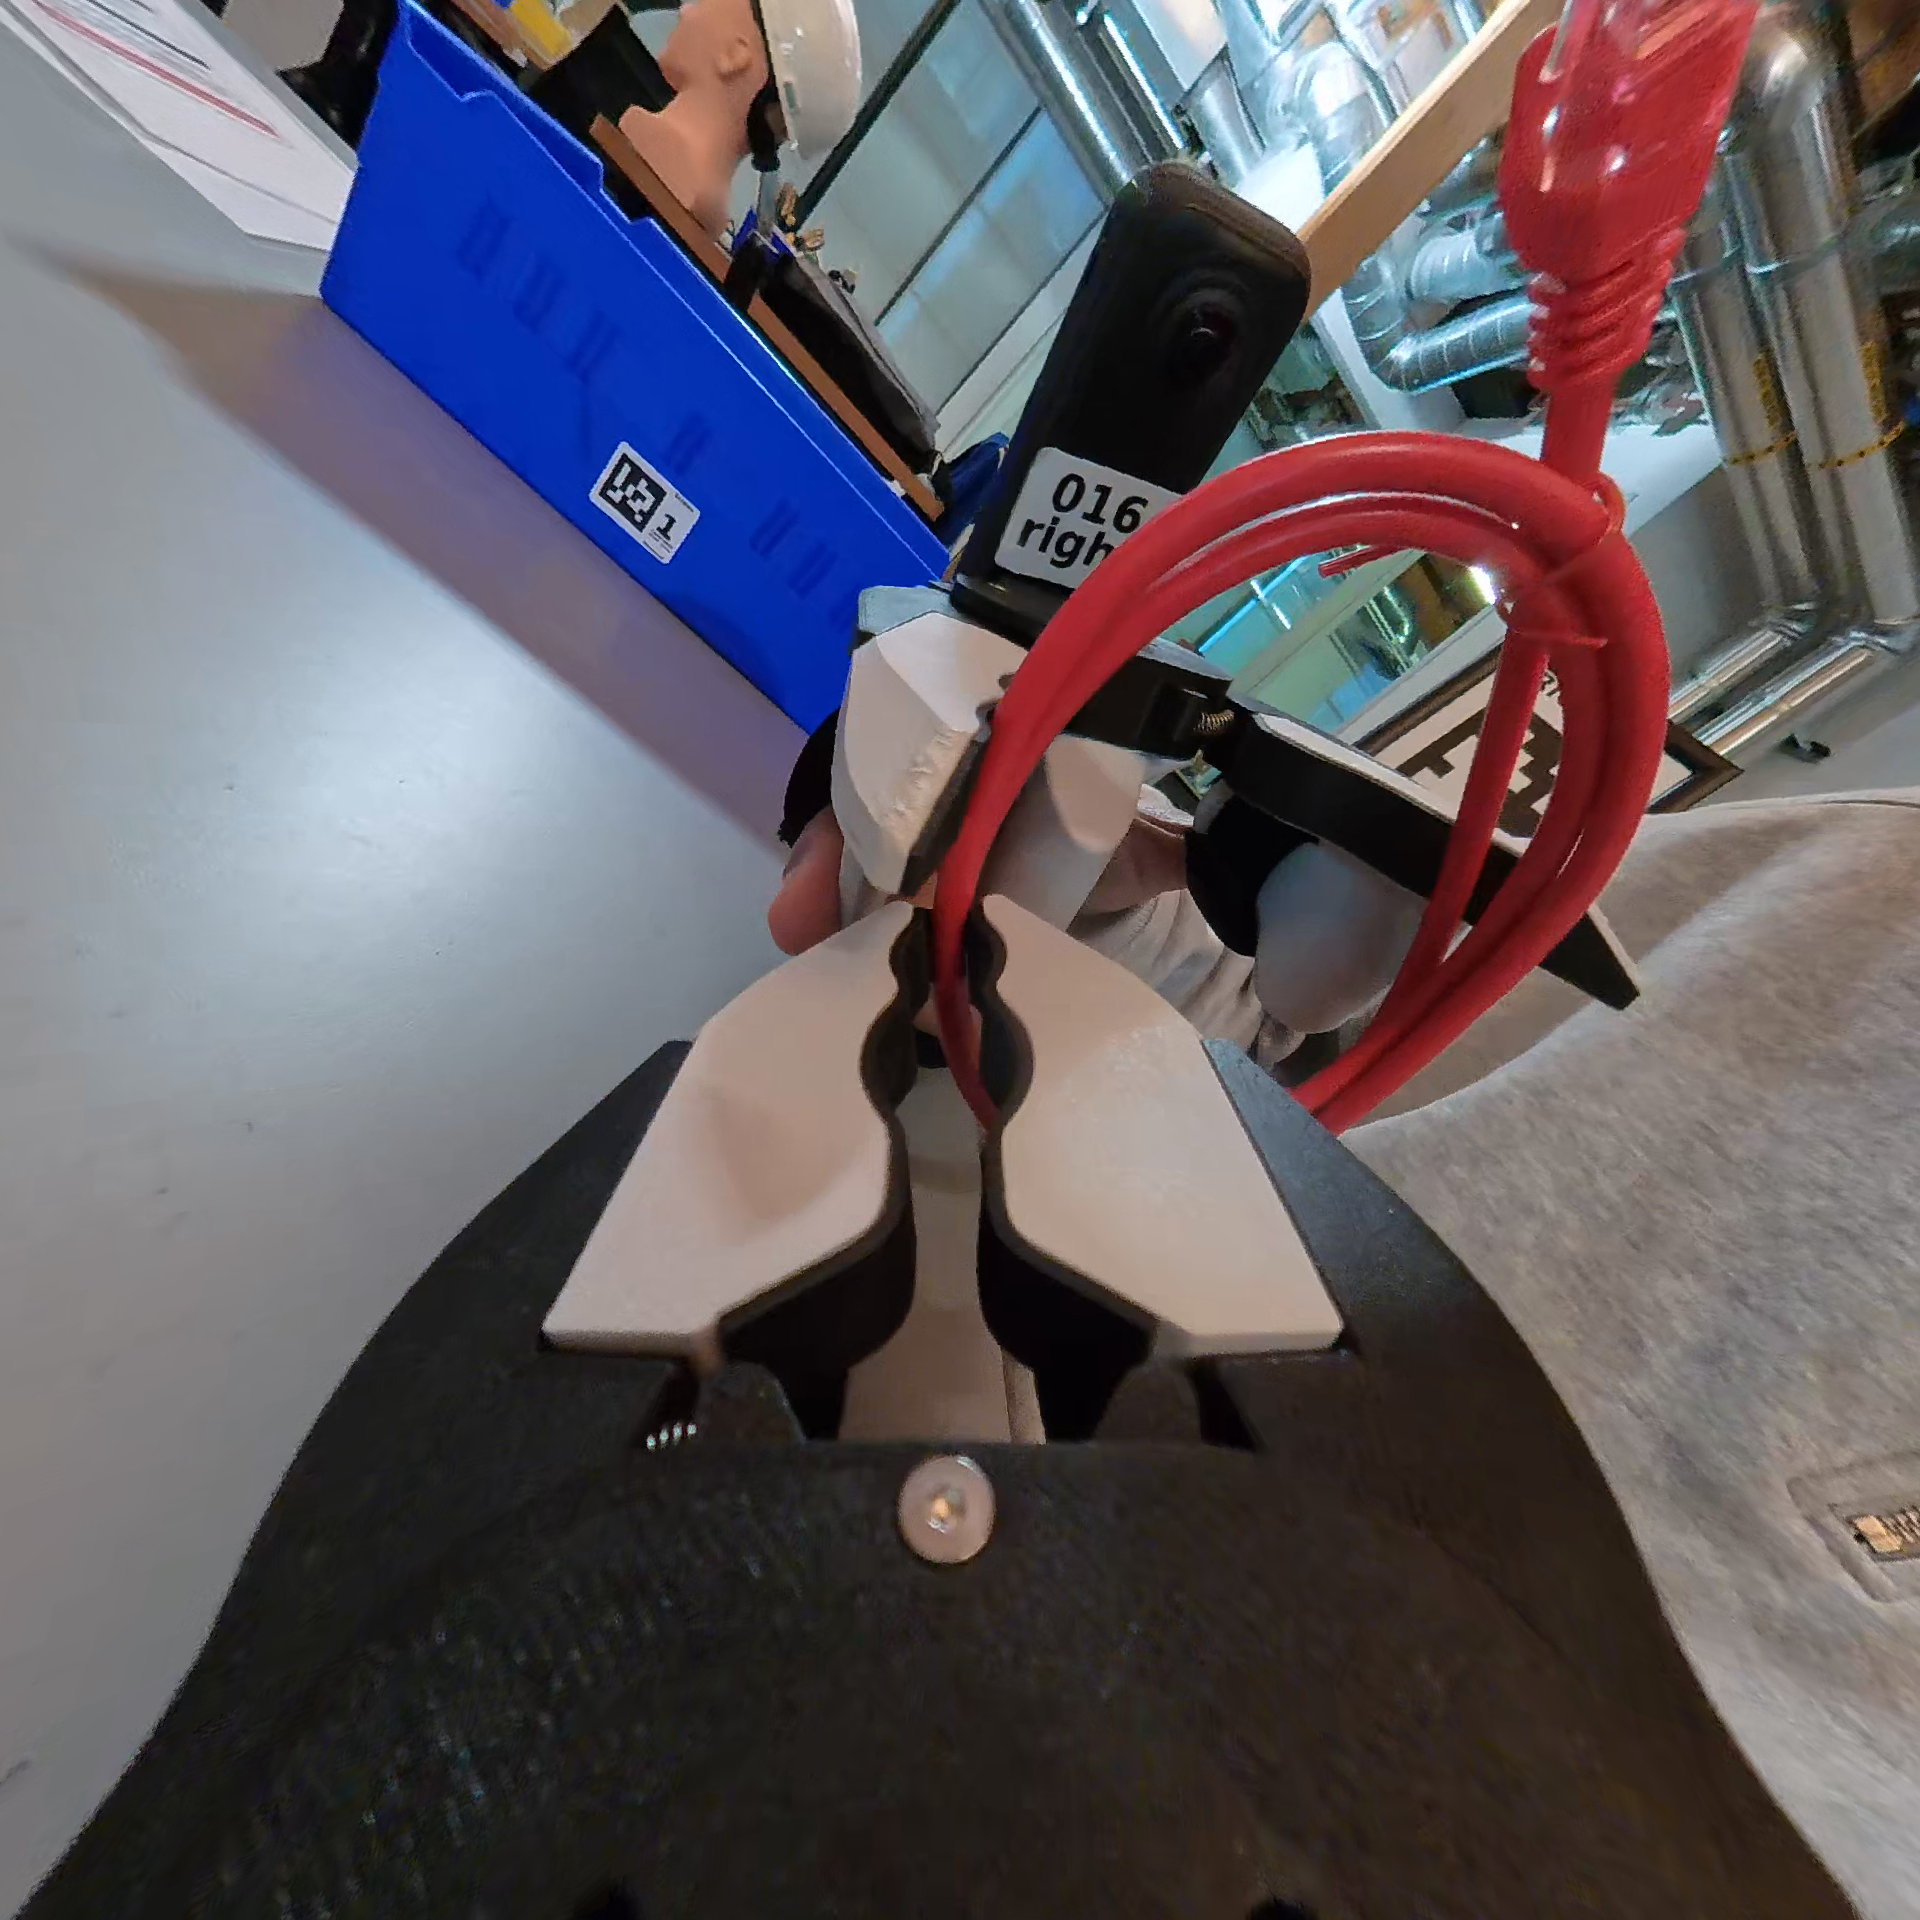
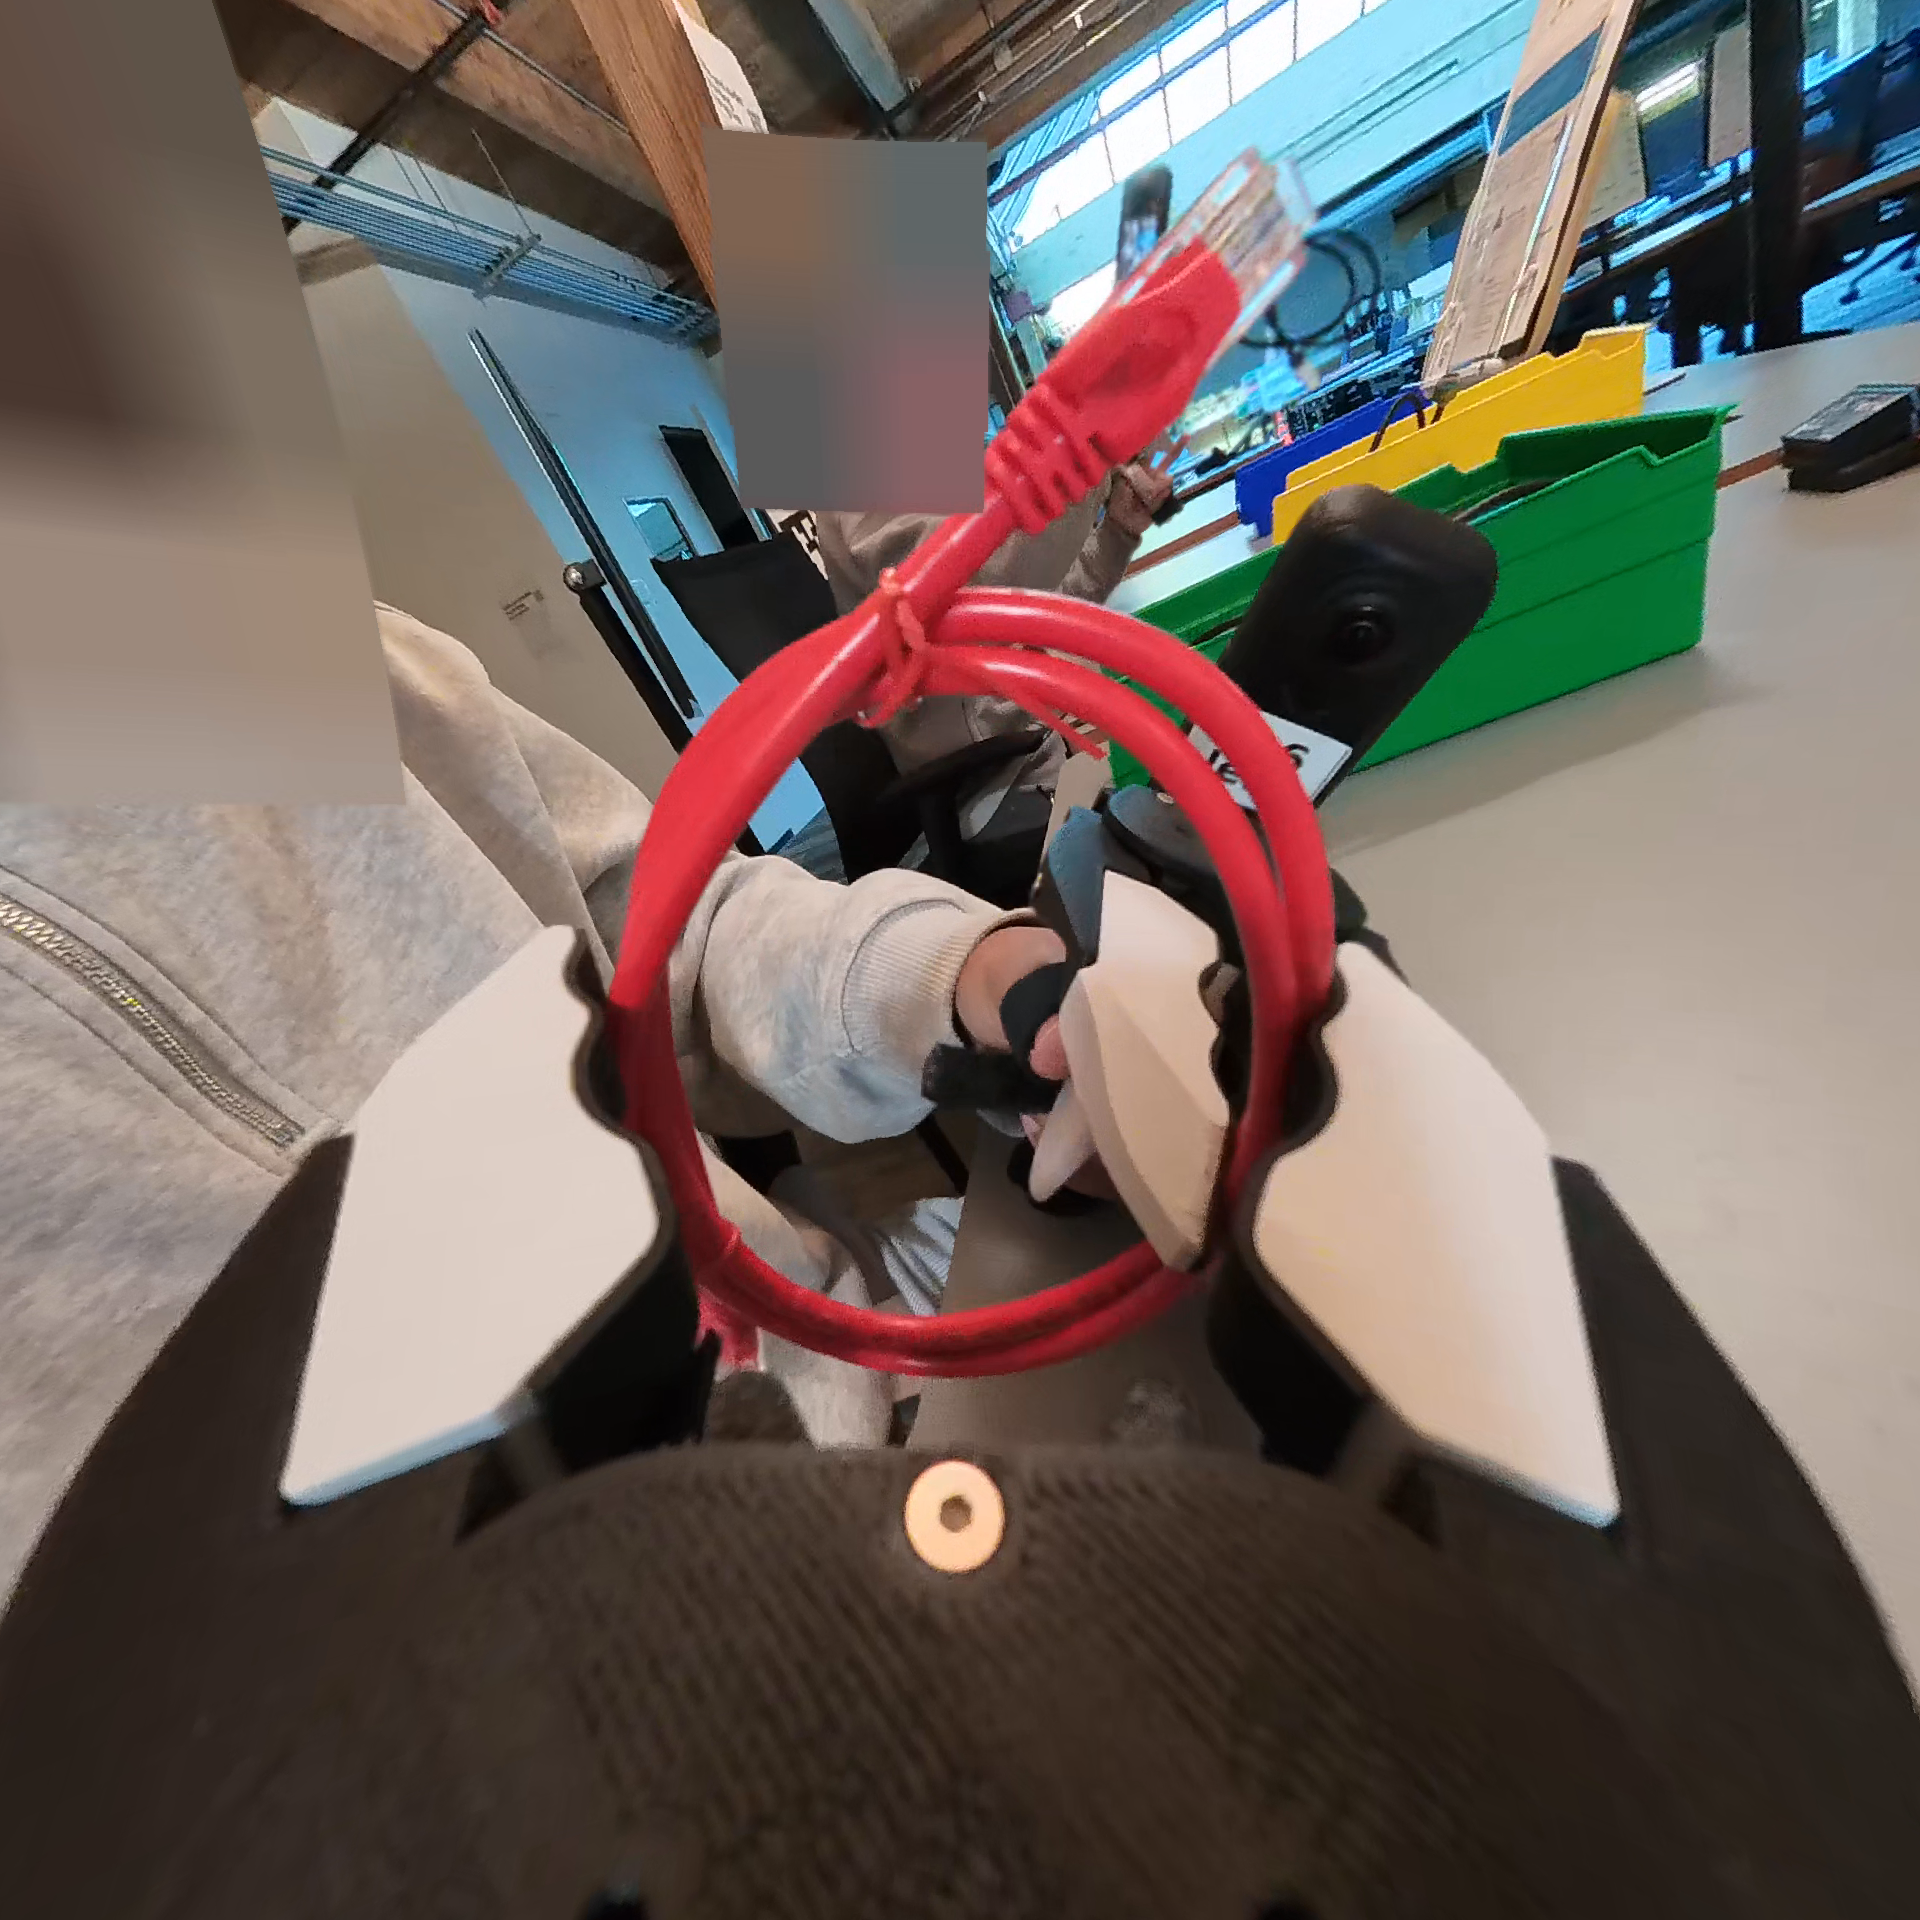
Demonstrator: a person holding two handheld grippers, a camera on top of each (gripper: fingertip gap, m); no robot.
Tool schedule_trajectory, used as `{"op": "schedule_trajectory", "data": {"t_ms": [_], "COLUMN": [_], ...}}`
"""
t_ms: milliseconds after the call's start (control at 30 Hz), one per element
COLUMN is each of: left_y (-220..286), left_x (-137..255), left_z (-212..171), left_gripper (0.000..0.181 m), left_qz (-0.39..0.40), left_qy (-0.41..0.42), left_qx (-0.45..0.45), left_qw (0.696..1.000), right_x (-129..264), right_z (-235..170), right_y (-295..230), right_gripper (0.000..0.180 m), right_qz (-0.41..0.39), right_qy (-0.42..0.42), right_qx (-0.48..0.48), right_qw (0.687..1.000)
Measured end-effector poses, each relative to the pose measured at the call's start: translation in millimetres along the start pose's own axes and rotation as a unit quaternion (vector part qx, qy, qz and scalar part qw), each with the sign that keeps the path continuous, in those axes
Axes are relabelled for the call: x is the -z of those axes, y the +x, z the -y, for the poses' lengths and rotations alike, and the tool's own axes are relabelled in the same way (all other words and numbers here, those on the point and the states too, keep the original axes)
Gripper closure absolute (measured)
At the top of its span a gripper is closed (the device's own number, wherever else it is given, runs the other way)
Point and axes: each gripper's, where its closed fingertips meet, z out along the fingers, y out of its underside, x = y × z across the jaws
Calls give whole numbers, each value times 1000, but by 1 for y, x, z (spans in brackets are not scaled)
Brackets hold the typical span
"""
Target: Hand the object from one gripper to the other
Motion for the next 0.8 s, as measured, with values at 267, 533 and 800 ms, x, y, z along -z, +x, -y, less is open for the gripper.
{"op": "schedule_trajectory", "data": {"t_ms": [267,533,800], "left_y": [-2,-15,-19], "left_x": [6,23,25], "left_z": [14,31,32], "left_gripper": [149,137,138], "left_qz": [-14,21,22], "left_qy": [59,118,122], "left_qx": [28,24,32], "left_qw": [998,992,992], "right_x": [9,37,141], "right_z": [14,58,161], "right_y": [5,11,6], "right_gripper": [58,59,61], "right_qz": [-18,-59,-306], "right_qy": [33,107,109], "right_qx": [9,12,100], "right_qw": [999,993,940]}}
